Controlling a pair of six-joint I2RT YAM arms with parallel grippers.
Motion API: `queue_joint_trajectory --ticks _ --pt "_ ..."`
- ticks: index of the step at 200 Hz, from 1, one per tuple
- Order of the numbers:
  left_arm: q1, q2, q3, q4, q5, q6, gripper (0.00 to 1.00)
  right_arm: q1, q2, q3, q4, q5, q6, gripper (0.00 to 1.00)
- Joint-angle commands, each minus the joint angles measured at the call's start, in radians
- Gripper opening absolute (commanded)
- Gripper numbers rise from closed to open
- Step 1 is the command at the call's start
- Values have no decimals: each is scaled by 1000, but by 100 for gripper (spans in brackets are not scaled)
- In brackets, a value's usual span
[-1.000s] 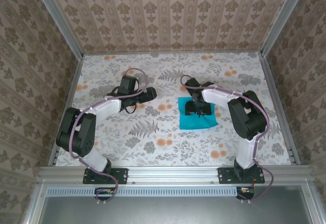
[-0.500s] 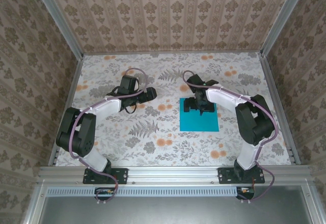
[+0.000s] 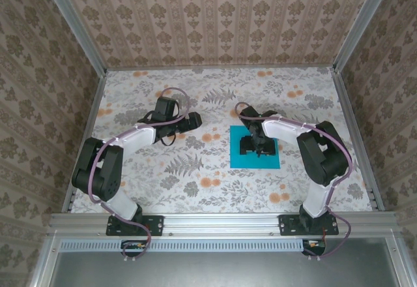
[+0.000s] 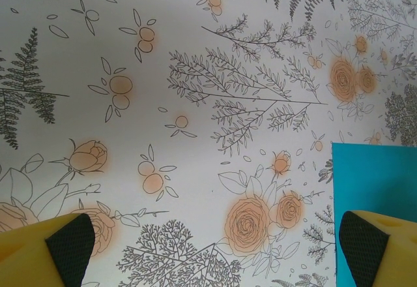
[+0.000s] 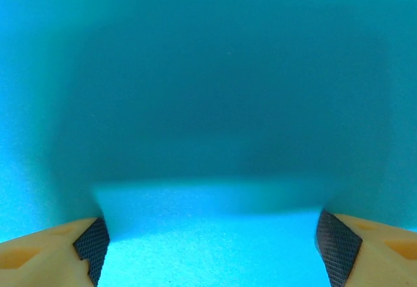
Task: Fold a paper plane with a square sheet of paper (pick it up from the middle)
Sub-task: First fold in half a square sheet of paper at the center of the table.
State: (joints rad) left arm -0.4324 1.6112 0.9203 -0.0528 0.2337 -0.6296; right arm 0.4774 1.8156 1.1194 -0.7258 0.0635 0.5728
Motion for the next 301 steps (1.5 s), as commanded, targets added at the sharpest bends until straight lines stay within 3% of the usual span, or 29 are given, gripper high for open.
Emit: queue_joint_trajectory --ticks 1,53,92,111,129,172,210,253,301 --pt "-9 12 9 8 21 -20 100 7 30 -30 -5 -2 18 85" --pt "-13 20 -1 27 51 -69 100 7 -5 -51 17 -15 23 76" --pt "-13 43 -4 54 143 -132 99 6 -84 -82 96 -100 18 62" --pt "-7 55 1 53 199 -130 94 5 -111 -113 180 -236 -3 50" --pt "14 39 1 -5 183 -106 89 1 -127 -151 295 -362 22 39" --pt "52 10 -71 85 289 -148 77 -8 -215 -247 618 -605 131 30" --pt "61 -23 -152 241 380 -223 73 -33 -235 -300 901 -782 275 31" --pt "43 -5 -186 379 458 -287 83 -54 -156 -302 937 -840 314 34" --pt "-6 72 -154 404 461 -294 79 -66 -99 -329 1013 -876 372 35"
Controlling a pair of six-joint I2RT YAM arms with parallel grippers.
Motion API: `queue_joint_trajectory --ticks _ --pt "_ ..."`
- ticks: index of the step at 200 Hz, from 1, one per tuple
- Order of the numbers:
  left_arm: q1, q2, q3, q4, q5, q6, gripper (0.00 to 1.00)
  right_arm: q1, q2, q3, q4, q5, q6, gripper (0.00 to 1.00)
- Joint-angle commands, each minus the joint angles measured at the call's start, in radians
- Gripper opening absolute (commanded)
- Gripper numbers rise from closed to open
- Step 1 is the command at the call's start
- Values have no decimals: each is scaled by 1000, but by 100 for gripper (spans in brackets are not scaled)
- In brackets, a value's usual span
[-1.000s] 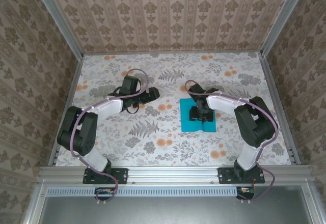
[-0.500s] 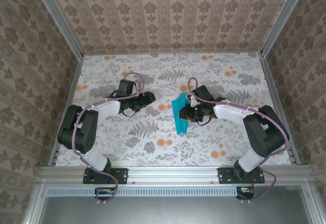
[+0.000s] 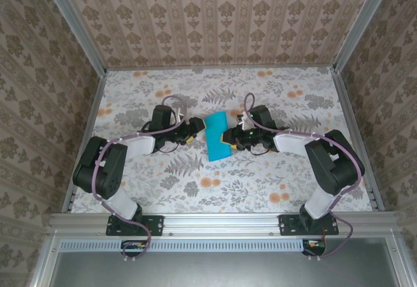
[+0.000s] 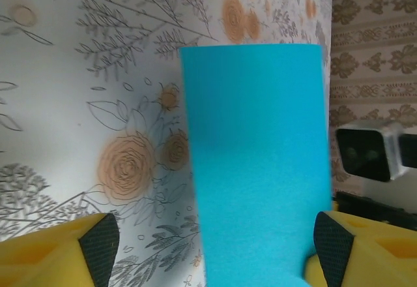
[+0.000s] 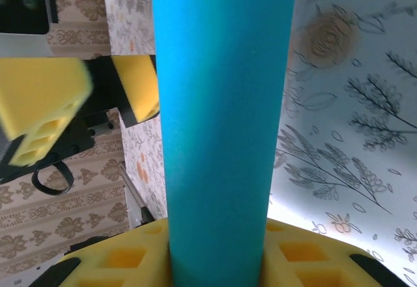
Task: Fold a paper plane with a square sheet of paper (pick it up from the middle)
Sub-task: First fold in half a square sheet of paper at the center of the table.
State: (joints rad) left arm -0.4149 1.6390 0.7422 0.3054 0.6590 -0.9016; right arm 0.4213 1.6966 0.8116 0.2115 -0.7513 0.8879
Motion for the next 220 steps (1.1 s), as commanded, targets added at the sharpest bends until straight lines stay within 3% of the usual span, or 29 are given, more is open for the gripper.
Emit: queue_joint_trajectory --ticks 1,63,123,160,220 --pt "-24 45 24 46 36 -23 78 -10 20 -21 76 -61 57 35" --pt "-35 101 38 87 68 -48 66 -26 50 -24 122 -104 107 35" --pt "-33 126 37 169 107 -62 46 -26 57 -20 116 -106 116 35" --pt "-28 126 29 189 113 -62 41 -27 62 -15 93 -102 107 36" --pt "-30 137 15 250 122 -73 19 -26 65 -17 54 -88 85 37"
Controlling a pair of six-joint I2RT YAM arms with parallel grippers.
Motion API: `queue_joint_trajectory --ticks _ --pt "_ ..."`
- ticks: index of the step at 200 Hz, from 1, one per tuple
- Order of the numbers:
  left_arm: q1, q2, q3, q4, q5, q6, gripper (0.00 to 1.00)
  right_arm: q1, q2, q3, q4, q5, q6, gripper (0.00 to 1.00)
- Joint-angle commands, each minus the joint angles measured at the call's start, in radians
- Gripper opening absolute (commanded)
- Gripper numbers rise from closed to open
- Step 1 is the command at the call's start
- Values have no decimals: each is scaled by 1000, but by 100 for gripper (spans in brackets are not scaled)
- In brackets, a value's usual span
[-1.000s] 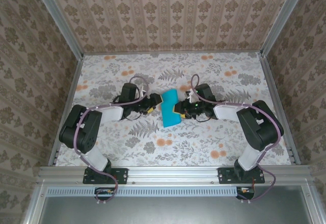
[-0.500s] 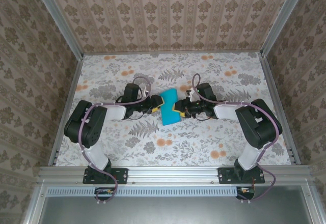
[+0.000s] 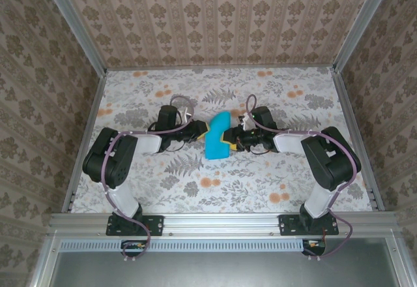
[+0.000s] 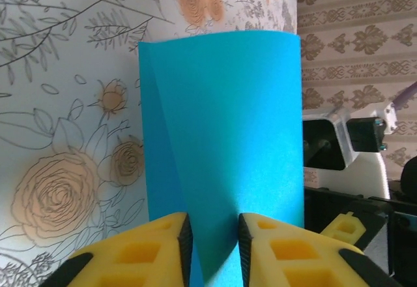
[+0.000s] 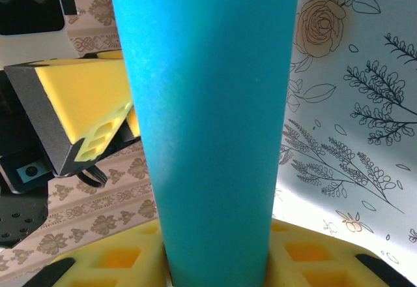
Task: Fold a paper plane with a square sheet of paper (pick it up from the middle)
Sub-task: First fold in half a square sheet of paper at the center of the table.
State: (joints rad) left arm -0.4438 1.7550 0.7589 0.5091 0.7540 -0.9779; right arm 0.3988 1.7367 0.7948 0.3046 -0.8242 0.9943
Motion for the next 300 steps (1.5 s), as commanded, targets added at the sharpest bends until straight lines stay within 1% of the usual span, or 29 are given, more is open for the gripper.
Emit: queue_joint_trajectory --ticks 1,27,66,87,113,117,150,184,217,258,279,300 --pt "-1 21 -2 46 27 4 18 -4 26 1 -40 -15 -22 38" --pt "-5 31 -1 41 21 9 13 -4 22 7 -87 0 -43 41" --pt "-7 48 -10 80 20 -10 12 -4 12 12 -139 18 -66 44" --pt "-6 51 -10 88 17 -12 9 -4 8 18 -183 39 -83 47" --pt "-7 64 -1 59 6 6 5 -5 -21 36 -293 103 -134 55" --pt "-37 66 1 56 2 9 5 -5 -28 38 -307 114 -141 57" --pt "-56 77 13 44 -15 10 4 -4 -75 70 -468 199 -179 68" --pt "-87 75 16 37 -43 4 3 -2 -114 101 -597 288 -205 74" --pt "-125 77 14 39 -84 -2 2 -5 -127 137 -718 382 -265 81" --pt "-164 105 48 29 -93 -4 2 -10 -106 148 -716 382 -306 79" --pt "-170 119 62 8 -99 5 2 -18 -76 158 -712 370 -324 75" --pt "-171 128 74 -15 -101 13 2 -20 -48 163 -702 362 -329 68"
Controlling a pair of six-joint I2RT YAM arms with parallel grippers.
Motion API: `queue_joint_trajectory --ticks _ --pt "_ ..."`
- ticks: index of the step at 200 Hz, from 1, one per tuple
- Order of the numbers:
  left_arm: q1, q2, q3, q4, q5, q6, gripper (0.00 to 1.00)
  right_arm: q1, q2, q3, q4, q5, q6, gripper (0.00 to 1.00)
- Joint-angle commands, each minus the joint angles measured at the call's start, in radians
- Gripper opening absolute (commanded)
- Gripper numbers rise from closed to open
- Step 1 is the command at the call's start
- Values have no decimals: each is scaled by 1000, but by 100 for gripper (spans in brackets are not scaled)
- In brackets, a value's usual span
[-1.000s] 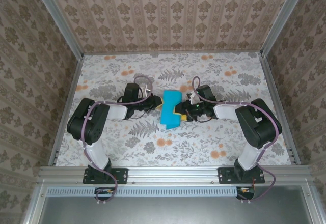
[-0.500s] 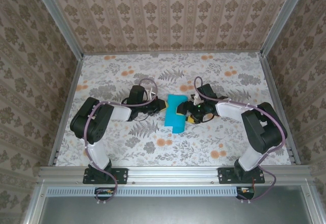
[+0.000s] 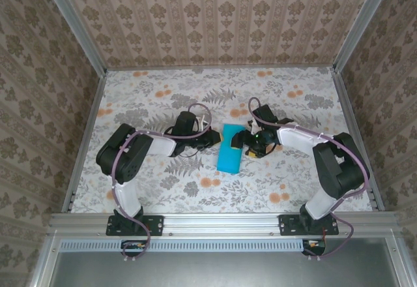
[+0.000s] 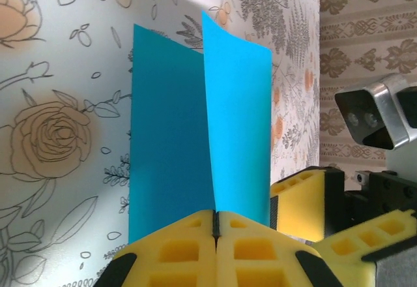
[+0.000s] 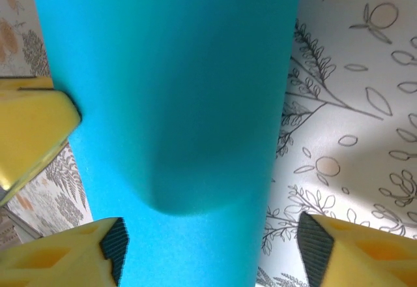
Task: Fold a paper plane with a square sheet of paper (pick it up from the middle)
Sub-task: First fold in half a square sheet of paper at the center of the table.
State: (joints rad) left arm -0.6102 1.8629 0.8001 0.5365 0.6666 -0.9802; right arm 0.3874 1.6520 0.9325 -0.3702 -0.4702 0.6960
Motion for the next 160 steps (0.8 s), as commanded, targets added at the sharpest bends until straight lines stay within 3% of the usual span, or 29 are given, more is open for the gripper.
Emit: queue_joint_trajectory --ticks 1,72,105,160 --pt "-5 20 33 -43 -14 15 2 -9 38 26 -27 9 -32 68" --pt "-5 24 68 -110 -16 25 9 -19 114 51 -38 45 -42 52" --pt "1 -25 104 -243 -98 73 35 -19 143 48 -61 97 -41 47" --pt "9 -152 173 -575 -305 212 62 -24 214 84 -148 146 -80 43"
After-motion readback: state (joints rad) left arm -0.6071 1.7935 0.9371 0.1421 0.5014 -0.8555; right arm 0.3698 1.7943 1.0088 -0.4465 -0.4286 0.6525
